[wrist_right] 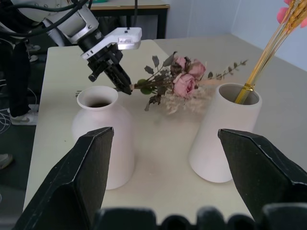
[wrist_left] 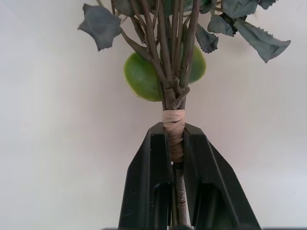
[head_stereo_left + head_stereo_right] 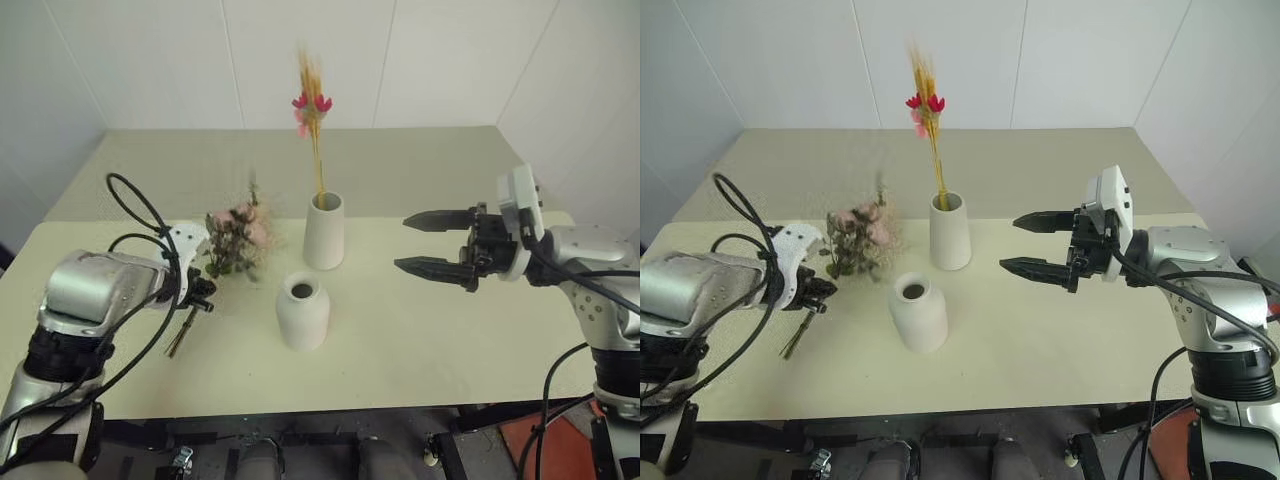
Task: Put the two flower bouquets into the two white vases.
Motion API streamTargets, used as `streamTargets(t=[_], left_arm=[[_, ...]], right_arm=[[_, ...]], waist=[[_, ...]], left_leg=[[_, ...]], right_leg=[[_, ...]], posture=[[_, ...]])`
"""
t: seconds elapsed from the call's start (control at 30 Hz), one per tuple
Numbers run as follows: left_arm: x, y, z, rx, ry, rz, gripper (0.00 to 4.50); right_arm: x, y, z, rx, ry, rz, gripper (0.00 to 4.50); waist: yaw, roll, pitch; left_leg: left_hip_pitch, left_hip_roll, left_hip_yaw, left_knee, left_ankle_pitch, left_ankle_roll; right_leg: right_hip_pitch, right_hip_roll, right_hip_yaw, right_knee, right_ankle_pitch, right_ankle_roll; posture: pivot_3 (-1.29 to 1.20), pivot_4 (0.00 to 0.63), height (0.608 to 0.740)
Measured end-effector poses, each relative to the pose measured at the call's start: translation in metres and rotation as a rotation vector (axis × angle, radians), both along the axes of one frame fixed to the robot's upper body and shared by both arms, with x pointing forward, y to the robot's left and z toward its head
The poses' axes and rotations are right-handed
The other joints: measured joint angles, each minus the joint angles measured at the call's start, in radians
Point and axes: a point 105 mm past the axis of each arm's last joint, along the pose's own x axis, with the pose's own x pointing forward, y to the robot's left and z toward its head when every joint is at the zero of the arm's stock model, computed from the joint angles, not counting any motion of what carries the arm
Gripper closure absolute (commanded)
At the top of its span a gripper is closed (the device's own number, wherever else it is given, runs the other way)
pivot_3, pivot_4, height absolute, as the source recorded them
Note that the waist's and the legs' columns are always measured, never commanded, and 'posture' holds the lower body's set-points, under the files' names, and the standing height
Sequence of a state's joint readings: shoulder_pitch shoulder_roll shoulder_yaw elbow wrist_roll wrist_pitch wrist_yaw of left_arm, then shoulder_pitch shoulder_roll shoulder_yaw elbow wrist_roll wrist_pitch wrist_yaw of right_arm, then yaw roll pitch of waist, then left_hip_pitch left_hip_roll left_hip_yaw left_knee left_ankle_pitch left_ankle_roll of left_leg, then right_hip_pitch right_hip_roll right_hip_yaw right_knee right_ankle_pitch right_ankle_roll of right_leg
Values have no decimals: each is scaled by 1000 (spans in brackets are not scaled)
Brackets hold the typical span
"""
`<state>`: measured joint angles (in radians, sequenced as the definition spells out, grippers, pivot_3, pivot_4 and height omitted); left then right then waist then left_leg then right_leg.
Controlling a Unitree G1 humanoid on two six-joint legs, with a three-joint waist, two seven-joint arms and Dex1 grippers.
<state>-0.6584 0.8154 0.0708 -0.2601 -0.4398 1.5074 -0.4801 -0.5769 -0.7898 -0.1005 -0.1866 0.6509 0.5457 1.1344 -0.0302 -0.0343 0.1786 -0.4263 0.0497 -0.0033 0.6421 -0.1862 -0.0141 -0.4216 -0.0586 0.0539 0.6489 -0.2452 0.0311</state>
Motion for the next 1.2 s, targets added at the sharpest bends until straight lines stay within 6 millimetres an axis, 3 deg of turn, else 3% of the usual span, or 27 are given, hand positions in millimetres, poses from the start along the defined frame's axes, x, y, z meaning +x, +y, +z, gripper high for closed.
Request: streamTargets(t=[0.23, 0.37, 0.43, 0.6, 0.77, 1.03, 1.2], left_arm=[[5, -14, 83, -328, -607, -70, 4213], [-16, -14, 122, -523, -842, -186, 4213], [-26, -26, 131, -585, -870, -308, 4213], [-45, -55, 140, -722, -841, -569, 4213], [-49, -84, 141, -824, -765, -717, 4213], [-45, -112, 126, -882, -658, -802, 4213], [-46, -119, 119, -881, -642, -831, 4213]], right_arm=[[-2, -4, -5, -11, 20, 2, 336], [-7, -11, -11, -51, 43, 15, 336], [-9, -16, -11, -63, 42, 18, 336], [-18, -27, -17, -97, 47, 31, 336], [-35, -37, -24, -107, 27, 81, 336], [-51, -38, -3, -24, -58, 123, 336], [-52, -40, -6, -21, -49, 99, 336]], waist=[[14, 0, 0], [16, 0, 0], [16, 0, 0], [18, -1, 0], [17, -1, 0], [10, -1, 0], [15, -1, 0]], left_leg=[[0, 0, 1, 1, 0, 0], [0, 0, 1, 1, 0, 0], [1, 0, 1, 2, 0, 0], [2, 0, 1, 3, 0, 0], [3, 0, 1, 3, 0, 0], [5, 0, 1, 3, 0, 0], [6, -1, 1, 3, 0, 0]], right_leg=[[1, -1, 0, 0, 1, 0], [2, -1, 0, 0, 1, 0], [2, -1, 1, 0, 1, 1], [4, -1, 0, -1, 2, 2], [6, -1, 0, -1, 2, 2], [7, 0, 2, -1, 2, 2], [9, 0, 2, -1, 2, 3]], posture=[[0, 150, 740], [0, 150, 740], [0, 150, 740], [0, 150, 740], [0, 150, 740], [0, 150, 740], [0, 150, 740]])
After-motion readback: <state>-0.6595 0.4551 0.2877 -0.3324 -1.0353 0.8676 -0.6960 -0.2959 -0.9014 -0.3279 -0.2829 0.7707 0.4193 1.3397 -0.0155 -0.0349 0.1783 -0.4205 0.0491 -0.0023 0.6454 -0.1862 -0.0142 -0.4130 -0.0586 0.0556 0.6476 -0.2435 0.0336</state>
